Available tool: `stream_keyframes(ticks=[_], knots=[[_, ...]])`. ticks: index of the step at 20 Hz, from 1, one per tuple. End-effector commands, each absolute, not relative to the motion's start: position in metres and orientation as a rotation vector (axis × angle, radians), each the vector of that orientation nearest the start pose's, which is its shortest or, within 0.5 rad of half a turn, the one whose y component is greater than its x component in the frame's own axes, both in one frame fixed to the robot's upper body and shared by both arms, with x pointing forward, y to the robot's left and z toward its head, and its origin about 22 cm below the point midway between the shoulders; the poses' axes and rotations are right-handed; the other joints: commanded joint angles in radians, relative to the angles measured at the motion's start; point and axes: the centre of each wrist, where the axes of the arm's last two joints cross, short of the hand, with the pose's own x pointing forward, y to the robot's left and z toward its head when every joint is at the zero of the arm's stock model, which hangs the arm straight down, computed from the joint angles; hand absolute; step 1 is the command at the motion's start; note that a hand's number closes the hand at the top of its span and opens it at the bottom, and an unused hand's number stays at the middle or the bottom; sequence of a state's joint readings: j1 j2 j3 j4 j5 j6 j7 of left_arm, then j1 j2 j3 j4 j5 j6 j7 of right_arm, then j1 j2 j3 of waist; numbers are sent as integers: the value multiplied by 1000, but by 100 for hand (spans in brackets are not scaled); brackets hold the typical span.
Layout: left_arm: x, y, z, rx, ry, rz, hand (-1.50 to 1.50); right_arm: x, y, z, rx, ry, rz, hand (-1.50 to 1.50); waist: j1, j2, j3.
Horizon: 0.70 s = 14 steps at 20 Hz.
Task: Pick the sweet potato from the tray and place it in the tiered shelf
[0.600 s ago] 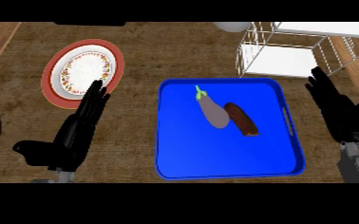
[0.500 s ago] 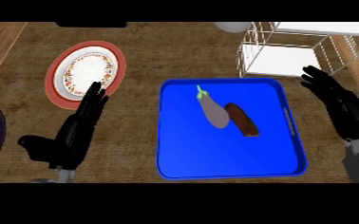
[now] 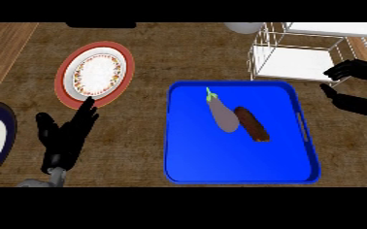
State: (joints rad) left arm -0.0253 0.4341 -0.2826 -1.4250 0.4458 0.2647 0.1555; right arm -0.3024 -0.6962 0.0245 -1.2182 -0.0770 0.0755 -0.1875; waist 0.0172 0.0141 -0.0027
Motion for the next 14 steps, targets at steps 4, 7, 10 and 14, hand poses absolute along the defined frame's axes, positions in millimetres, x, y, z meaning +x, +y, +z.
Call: stream_keyframes(ticks=[4, 7, 10, 14], knots=[[241, 278, -24, 65, -1120, 38, 0, 318, -432, 91, -257, -1659, 755, -150, 0, -9, 4], [255, 289, -17, 98, -1118, 48, 0, 315, -429, 107, -166, -1612, 900, -150, -12, -12, 3], [248, 288, -22, 109, -1111, 58, 0, 312, -400, 117, -129, -1560, 979, -150, -22, -17, 2], [255, 289, -27, 113, -1107, 66, 0, 317, -366, 154, -158, -1472, 1128, -150, -28, -18, 1]])
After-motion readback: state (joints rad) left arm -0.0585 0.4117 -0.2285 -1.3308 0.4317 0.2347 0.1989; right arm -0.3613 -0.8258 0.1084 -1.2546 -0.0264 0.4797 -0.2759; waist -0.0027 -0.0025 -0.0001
